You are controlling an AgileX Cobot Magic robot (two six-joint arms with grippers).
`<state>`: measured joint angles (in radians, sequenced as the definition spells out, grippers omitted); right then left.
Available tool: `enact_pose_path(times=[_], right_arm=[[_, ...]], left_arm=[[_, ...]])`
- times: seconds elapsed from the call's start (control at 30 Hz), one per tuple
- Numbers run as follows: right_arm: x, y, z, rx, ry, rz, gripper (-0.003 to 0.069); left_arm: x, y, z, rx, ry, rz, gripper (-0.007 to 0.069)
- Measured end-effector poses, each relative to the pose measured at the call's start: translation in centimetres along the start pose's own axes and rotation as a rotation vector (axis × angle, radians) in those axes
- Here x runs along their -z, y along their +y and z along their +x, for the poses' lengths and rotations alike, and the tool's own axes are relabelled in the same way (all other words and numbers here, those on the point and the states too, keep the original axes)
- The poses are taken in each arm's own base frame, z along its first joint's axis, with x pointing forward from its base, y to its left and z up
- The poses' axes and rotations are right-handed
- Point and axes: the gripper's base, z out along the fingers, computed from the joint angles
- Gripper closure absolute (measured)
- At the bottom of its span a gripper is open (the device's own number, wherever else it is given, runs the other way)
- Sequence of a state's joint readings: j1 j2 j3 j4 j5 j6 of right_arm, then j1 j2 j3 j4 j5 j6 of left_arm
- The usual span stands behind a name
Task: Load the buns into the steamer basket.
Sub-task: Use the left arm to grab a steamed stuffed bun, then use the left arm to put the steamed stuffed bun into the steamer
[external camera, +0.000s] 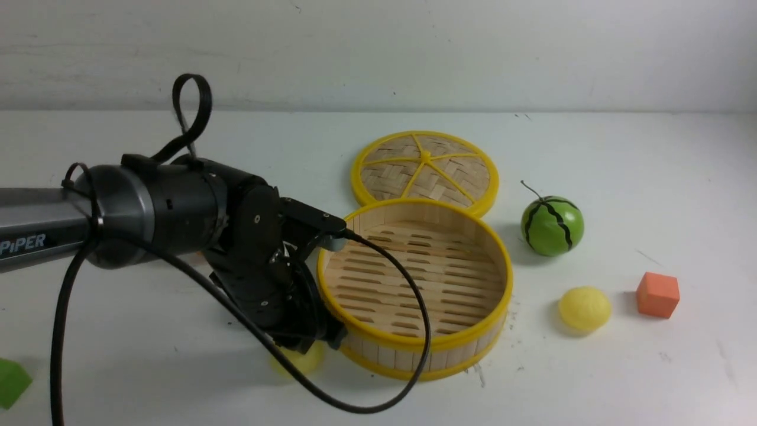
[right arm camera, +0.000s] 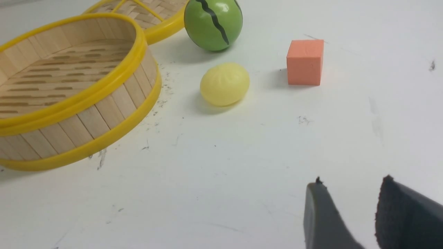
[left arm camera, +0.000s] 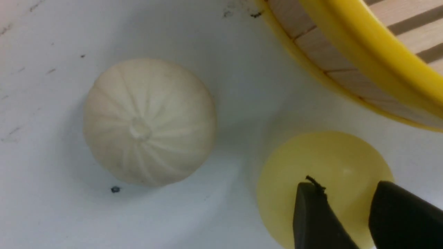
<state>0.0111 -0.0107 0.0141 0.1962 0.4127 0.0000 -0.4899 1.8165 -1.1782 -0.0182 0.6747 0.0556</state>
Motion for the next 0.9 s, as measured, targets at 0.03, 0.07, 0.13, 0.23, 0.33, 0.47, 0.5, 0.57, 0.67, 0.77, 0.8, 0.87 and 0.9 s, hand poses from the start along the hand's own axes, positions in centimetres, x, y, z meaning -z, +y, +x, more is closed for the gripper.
enact_pose_path(times=[0.03, 0.07, 0.13, 0.23, 0.33, 0.47, 0.5, 0.57, 0.67, 0.77, 0.8, 0.87, 0.9], right_arm=[[0.0, 0.0, 0.0, 0.000, 0.000, 0.000, 0.0419], [0.0, 0.0, 0.0, 0.000, 0.000, 0.000, 0.0419], [0.0, 0.0, 0.0, 0.000, 0.000, 0.000, 0.0419], [0.0, 0.0, 0.0, 0.000, 0.000, 0.000, 0.0419], [0.0, 0.0, 0.0, 0.000, 0.000, 0.000, 0.0419], [0.0, 0.0, 0.0, 0.000, 0.000, 0.000, 0.0419], [0.0, 0.0, 0.0, 0.000, 0.000, 0.000, 0.0419], [0.0, 0.0, 0.0, 0.000, 0.000, 0.000, 0.0419], [0.0, 0.0, 0.0, 0.000, 0.000, 0.000, 0.0419], [0.0, 0.0, 0.0, 0.000, 0.000, 0.000, 0.0419], [0.0, 0.0, 0.0, 0.000, 0.000, 0.000, 0.0419], [0.0, 0.0, 0.0, 0.000, 0.000, 0.000, 0.0419], [0.0, 0.0, 0.0, 0.000, 0.000, 0.000, 0.0419]], left_arm=[[0.0, 0.0, 0.0, 0.000, 0.000, 0.000, 0.0395], [0.0, 0.0, 0.0, 0.000, 0.000, 0.000, 0.0407], [0.0, 0.0, 0.1, 0.000, 0.007, 0.000, 0.0450], [0.0, 0.0, 0.1, 0.001, 0.016, 0.001, 0.0584], [0.1, 0.0, 0.3, -0.004, 0.028, -0.002, 0.0638], [2.4, 0.0, 0.3, 0.007, 0.027, -0.005, 0.0638], [3.3, 0.0, 0.1, 0.011, 0.014, -0.005, 0.0638], [5.8, 0.0, -0.4, 0.024, -0.034, -0.003, 0.0638], [10.0, -0.3, -2.3, 0.032, -0.153, 0.023, 0.0638], [12.2, -0.5, -4.7, 0.016, -0.237, 0.056, 0.0638], [12.3, -0.5, -4.8, 0.014, -0.241, 0.058, 0.0638], [11.8, -0.8, -7.1, -0.024, -0.267, 0.070, 0.0638], [11.2, -0.8, -7.8, -0.041, -0.267, 0.069, 0.0638]])
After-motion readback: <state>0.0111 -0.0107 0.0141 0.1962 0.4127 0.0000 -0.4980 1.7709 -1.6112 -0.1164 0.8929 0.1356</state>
